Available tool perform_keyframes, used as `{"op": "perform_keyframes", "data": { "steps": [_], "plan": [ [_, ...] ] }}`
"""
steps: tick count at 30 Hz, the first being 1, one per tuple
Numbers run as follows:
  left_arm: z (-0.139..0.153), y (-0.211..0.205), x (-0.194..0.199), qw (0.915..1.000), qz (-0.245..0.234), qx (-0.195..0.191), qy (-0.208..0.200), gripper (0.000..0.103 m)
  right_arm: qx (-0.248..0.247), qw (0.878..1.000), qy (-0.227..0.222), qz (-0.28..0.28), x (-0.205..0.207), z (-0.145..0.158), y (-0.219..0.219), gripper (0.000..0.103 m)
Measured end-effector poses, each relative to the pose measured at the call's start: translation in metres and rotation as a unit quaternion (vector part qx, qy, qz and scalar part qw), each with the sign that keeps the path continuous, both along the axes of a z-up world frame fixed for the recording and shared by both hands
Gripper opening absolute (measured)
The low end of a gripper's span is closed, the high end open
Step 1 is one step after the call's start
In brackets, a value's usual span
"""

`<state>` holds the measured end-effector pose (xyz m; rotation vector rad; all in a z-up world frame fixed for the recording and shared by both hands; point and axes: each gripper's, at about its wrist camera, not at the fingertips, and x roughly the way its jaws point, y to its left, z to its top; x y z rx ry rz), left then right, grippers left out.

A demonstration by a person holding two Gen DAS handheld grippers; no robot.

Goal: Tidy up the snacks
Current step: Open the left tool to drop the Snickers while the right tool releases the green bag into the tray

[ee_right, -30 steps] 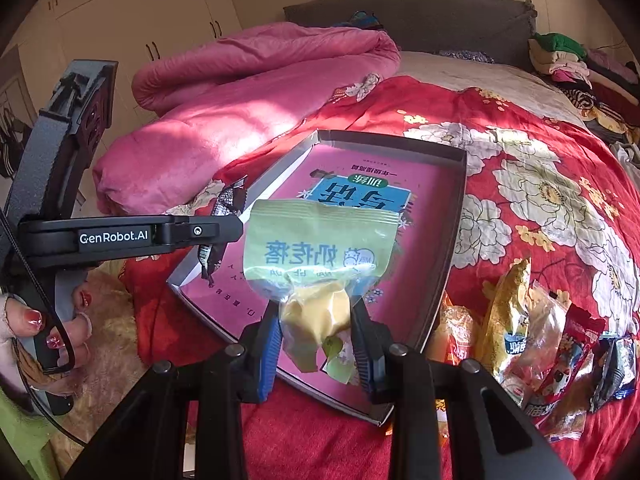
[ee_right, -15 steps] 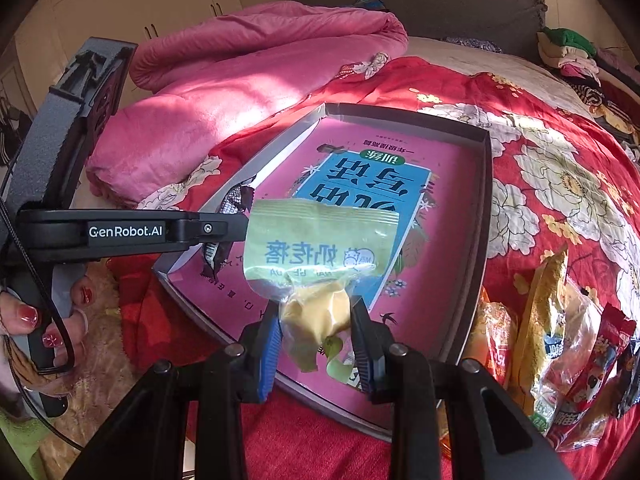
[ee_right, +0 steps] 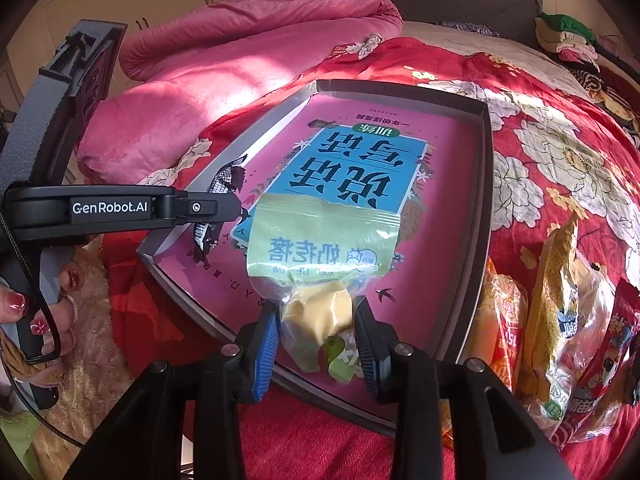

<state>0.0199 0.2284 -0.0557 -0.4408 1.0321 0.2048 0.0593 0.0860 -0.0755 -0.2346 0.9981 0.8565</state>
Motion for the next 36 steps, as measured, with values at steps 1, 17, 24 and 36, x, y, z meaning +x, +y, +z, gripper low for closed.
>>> {"op": "perform_keyframes", "data": {
  "steps": [1, 17, 24, 36],
  "plan": [
    [0.000, 0.000, 0.000, 1.0000, 0.000, 0.000, 0.000, 0.030, 0.000, 1.000, 0.002, -0.001, 0.000, -0.001, 0.000, 0.037],
    [0.010, 0.000, -0.001, 0.9993, -0.006, -0.014, -0.033, 0.030, 0.033, 0.999, 0.007, 0.002, -0.004, 0.010, -0.005, 0.048],
    [0.023, -0.005, -0.004, 0.9973, -0.017, -0.017, -0.069, 0.036, 0.056, 0.998, -0.015, 0.001, -0.006, 0.026, -0.010, 0.052],
    [0.034, -0.012, -0.005, 0.9944, -0.034, -0.017, -0.099, 0.049, 0.073, 0.996, -0.048, -0.034, 0.000, 0.049, -0.036, 0.058]
  ]
}}
